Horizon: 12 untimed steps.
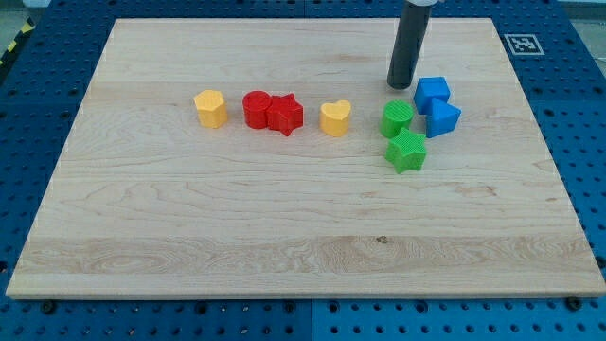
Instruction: Place the blue cube to the right of the blue triangle
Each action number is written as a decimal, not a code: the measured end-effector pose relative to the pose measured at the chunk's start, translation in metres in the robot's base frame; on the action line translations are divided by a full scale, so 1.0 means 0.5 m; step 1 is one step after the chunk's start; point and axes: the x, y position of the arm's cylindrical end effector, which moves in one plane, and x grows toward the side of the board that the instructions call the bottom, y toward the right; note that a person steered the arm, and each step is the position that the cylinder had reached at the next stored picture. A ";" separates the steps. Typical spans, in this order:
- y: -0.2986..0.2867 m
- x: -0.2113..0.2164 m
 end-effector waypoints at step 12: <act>0.218 0.093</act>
